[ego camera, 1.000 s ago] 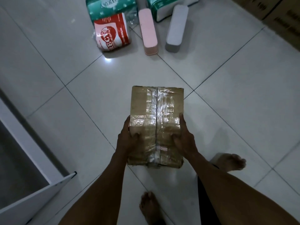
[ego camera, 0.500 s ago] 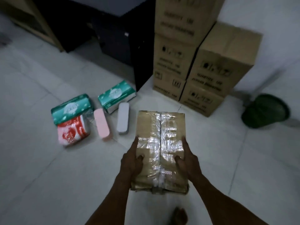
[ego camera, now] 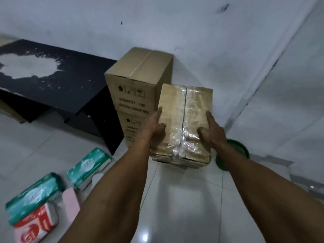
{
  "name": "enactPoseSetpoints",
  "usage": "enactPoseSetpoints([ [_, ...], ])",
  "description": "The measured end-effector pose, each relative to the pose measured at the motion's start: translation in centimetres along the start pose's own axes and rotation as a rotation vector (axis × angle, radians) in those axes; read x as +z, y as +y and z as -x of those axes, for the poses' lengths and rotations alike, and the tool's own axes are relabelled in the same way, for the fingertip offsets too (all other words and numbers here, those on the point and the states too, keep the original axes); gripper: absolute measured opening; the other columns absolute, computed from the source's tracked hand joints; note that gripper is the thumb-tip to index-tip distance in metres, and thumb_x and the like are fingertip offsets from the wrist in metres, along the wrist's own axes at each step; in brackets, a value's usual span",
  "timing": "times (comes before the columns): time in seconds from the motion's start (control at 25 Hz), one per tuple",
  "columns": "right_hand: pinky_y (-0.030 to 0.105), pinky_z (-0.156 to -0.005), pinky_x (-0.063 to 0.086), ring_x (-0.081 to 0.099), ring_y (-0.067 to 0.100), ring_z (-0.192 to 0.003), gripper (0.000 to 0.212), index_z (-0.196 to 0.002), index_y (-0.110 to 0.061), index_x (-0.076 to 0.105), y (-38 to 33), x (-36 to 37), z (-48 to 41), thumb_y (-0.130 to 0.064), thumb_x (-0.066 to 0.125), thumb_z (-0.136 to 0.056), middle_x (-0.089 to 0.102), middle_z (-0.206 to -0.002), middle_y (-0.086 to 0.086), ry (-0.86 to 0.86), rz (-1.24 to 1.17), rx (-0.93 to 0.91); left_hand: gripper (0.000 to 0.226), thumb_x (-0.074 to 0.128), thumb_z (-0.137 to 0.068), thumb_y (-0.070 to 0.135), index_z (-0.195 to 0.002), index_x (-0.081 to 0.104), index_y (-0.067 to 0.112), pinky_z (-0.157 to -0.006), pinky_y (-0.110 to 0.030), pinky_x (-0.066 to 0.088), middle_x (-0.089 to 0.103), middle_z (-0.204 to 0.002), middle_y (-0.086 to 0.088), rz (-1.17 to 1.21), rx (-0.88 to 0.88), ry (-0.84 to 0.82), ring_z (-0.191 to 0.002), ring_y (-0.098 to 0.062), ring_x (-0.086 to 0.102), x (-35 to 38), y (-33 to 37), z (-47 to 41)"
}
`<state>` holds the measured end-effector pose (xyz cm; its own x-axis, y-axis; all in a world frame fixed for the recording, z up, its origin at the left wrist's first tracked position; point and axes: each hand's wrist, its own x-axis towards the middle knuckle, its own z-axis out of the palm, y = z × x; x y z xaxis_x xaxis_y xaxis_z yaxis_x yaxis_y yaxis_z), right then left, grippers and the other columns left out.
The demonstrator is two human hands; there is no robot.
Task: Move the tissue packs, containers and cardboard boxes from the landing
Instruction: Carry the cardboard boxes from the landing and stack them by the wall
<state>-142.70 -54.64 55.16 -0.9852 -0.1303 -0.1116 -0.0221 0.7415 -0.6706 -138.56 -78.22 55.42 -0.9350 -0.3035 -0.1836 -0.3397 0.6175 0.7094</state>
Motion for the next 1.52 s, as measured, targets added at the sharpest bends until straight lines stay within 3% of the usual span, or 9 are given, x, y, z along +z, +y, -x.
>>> enactPoseSetpoints([
  [0.24, 0.044, -0.103, 0.045, 0.055, 0.038, -0.118, 0.079, -0.153, -0.044, 0.005, 1.4, 1.5, -13.7, -0.039, 0.055, -0.092, 0.050, -0.143, 0.015, 0.011, -0.044, 0.087, 0.075, 0.058, -0.092, 0.023, -0.152, 0.017, 0.043, -0.112, -0.050, 0.037, 0.041, -0.151, -0.008, 0.038, -0.023, -0.068, -0.130, -0.032, 0.047, 3.9, 0.8, -15.9],
  [0.44, 0.042, -0.109, 0.037, 0.048, 0.039, -0.128, 0.071, -0.154, -0.042, 0.010, 3.1, 5.6, -23.7, -0.043, 0.051, -0.097, 0.043, -0.151, 0.012, 0.001, -0.079, 0.198, 0.058, 0.051, -0.094, 0.025, -0.146, 0.036, 0.046, -0.104, -0.034, 0.041, 0.052, -0.144, 0.000, 0.065, -0.050, 0.025, -0.122, -0.027, 0.055, 6.6, -0.5, -25.7],
  [0.84, 0.042, -0.114, 0.029, 0.037, 0.036, -0.138, 0.071, -0.155, -0.039, 0.011, 2.4, 5.6, -33.8, -0.040, 0.052, -0.097, 0.027, -0.160, 0.003, 0.000, -0.058, 0.201, 0.057, 0.049, -0.091, 0.020, -0.143, 0.043, 0.042, -0.109, -0.038, 0.040, 0.048, -0.146, 0.000, 0.156, -0.125, 0.006, -0.126, -0.028, 0.051, 6.7, 2.5, -36.0],
  [0.92, 0.041, -0.114, 0.029, 0.036, 0.036, -0.139, 0.072, -0.155, -0.039, 0.011, 1.9, 5.9, -34.6, -0.039, 0.053, -0.096, 0.025, -0.161, 0.004, -0.001, -0.077, 0.199, 0.054, 0.048, -0.092, 0.018, -0.143, 0.045, 0.037, -0.110, -0.041, 0.040, 0.048, -0.145, -0.006, 0.136, -0.138, 0.023, -0.127, -0.031, 0.050, 6.5, 3.1, -37.0],
  [1.04, 0.043, -0.115, 0.032, 0.039, 0.034, -0.138, 0.076, -0.154, -0.042, 0.011, 1.5, 5.9, -34.6, -0.041, 0.058, -0.093, 0.029, -0.159, 0.003, -0.043, -0.196, 0.195, 0.039, 0.046, -0.092, 0.013, -0.129, 0.054, 0.023, -0.106, -0.050, 0.039, 0.033, -0.150, -0.017, -0.262, -0.018, 0.149, -0.134, -0.039, 0.039, 7.0, 3.6, -35.4],
  [1.16, 0.047, -0.104, 0.046, 0.054, 0.026, -0.125, 0.082, -0.149, -0.048, 0.015, 2.4, 5.2, -32.8, -0.050, 0.067, -0.085, 0.049, -0.144, -0.003, -0.050, -0.376, 0.172, 0.032, 0.045, -0.097, 0.027, -0.127, 0.054, 0.022, -0.112, -0.057, 0.024, 0.021, -0.157, -0.018, -0.481, 0.183, 0.192, -0.146, -0.036, 0.017, 8.5, 3.7, -32.2],
  [1.28, 0.046, -0.094, 0.054, 0.064, 0.018, -0.110, 0.080, -0.137, -0.055, 0.029, 3.4, 5.4, -29.6, -0.061, 0.076, -0.072, 0.063, -0.119, -0.015, -0.058, -0.457, 0.151, 0.047, 0.032, -0.099, 0.048, -0.138, 0.047, 0.026, -0.117, -0.057, 0.014, 0.024, -0.157, -0.016, -0.512, 0.199, 0.194, -0.147, -0.032, 0.016, 9.4, 3.0, -29.4],
  [1.44, 0.053, -0.093, 0.053, 0.056, 0.021, -0.121, 0.118, -0.148, -0.052, 0.014, 4.2, 6.0, -26.6, -0.061, 0.087, -0.056, 0.052, -0.141, -0.005, -0.169, -0.494, 0.142, 0.071, 0.022, -0.092, 0.071, -0.151, 0.029, 0.033, -0.119, -0.054, 0.006, 0.019, -0.161, -0.012, -0.573, 0.331, 0.156, -0.151, -0.026, 0.008, 9.4, -0.1, -26.0],
  [1.52, 0.052, -0.085, 0.058, 0.056, 0.022, -0.121, 0.119, -0.149, -0.049, 0.015, 4.2, 5.9, -26.2, -0.050, 0.091, -0.057, 0.052, -0.141, -0.003, -0.206, -0.509, 0.125, 0.081, 0.019, -0.086, 0.080, -0.154, 0.023, 0.037, -0.121, -0.052, 0.000, 0.015, -0.163, -0.008, -0.610, 0.367, 0.133, -0.152, -0.021, 0.002, 9.2, -1.4, -25.1],
])
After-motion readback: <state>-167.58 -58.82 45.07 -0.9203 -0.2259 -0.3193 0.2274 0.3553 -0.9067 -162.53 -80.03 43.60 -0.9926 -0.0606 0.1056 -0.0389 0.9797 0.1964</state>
